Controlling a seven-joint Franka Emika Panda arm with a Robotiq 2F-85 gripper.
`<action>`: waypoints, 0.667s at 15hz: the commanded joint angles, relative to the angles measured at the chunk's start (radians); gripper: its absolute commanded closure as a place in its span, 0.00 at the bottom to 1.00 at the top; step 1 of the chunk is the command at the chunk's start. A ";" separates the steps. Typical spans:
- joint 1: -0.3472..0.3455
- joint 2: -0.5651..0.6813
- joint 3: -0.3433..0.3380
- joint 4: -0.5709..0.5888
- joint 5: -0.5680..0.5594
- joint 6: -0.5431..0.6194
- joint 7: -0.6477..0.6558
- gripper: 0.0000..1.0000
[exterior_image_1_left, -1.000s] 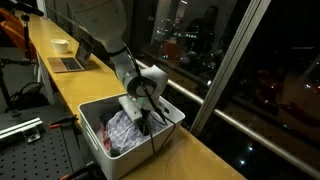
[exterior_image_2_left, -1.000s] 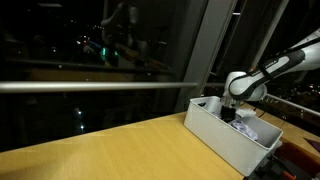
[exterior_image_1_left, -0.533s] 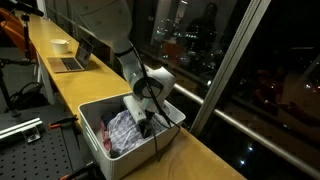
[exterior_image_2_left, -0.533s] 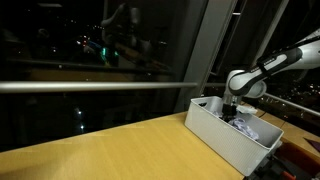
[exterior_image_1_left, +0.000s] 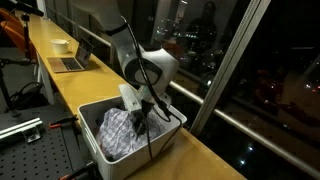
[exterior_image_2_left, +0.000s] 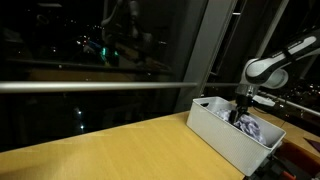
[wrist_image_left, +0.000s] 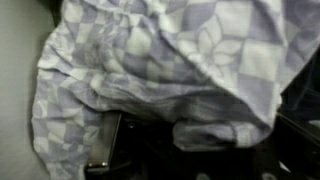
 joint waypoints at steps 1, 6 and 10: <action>0.018 -0.237 -0.017 -0.135 -0.006 -0.009 -0.013 1.00; 0.048 -0.488 -0.026 -0.179 -0.037 -0.050 0.001 1.00; 0.086 -0.657 -0.012 -0.144 -0.081 -0.142 0.017 1.00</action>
